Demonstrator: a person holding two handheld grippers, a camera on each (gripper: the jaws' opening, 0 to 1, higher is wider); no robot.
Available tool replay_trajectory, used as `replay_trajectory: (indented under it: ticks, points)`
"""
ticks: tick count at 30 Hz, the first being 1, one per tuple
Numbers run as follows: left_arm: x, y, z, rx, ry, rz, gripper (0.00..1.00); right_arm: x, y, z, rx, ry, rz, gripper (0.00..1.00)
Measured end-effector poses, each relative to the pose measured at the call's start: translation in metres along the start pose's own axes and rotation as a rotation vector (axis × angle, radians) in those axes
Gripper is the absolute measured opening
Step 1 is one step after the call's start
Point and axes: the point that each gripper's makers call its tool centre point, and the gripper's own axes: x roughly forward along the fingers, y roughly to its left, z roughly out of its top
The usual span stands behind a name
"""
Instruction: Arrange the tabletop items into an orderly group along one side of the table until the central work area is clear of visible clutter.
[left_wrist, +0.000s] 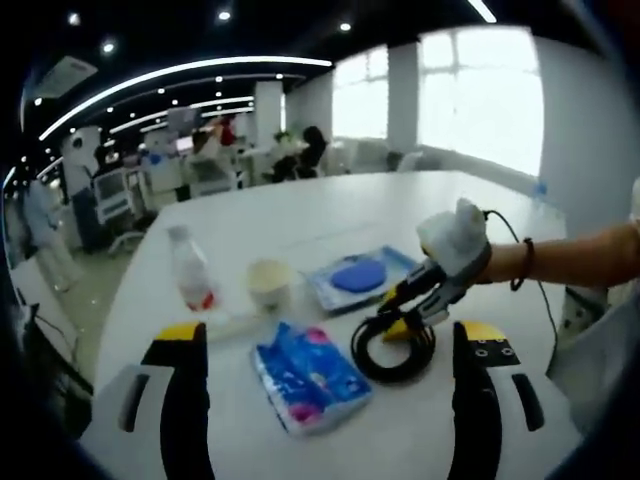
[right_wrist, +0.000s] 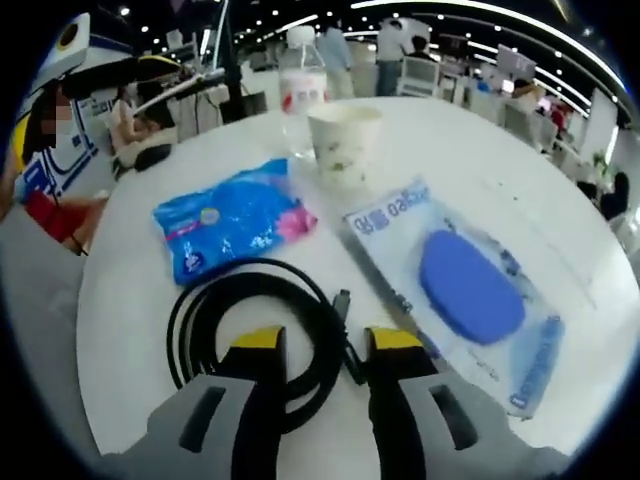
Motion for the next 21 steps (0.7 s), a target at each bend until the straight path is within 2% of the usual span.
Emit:
replay_trajectory:
  ticks: [1,2,3,4,13,17,21]
  points:
    - [0.0,-0.0003,-0.0002,0.001,0.001,-0.001,0.99,-0.0007,-0.0005,-0.003,0.01,0.016,-0.007,0.26]
    - [-0.0001,0.0,-0.0004,0.0,0.001,0.001,0.99,0.0002,-0.0017,-0.0006,0.001,0.004,-0.006,0.22]
    - [-0.0002,0.0004,-0.0008,0.0,0.004,0.003,0.99,-0.0007,0.0026,-0.0051,0.027,0.025,0.006,0.19]
    - [-0.0003,0.0006,-0.0013,-0.001,0.006,0.003,0.99,0.0004,0.0024,-0.0021,0.015,0.015,0.002,0.17]
    - [-0.0024,0.0047,-0.0011,-0.018,0.002,0.017,0.96,-0.0005,0.0018,-0.0025,0.04,0.043,-0.005,0.13]
    - [-0.0033,0.0051,0.0058,-0.038,-0.036,0.016,0.96,-0.0022,-0.0004,-0.0047,0.083,0.044,0.002,0.12]
    - [-0.0031,0.0052,0.0026,-0.013,-0.016,0.027,0.96,-0.0056,-0.0002,-0.006,0.104,0.049,0.009,0.11]
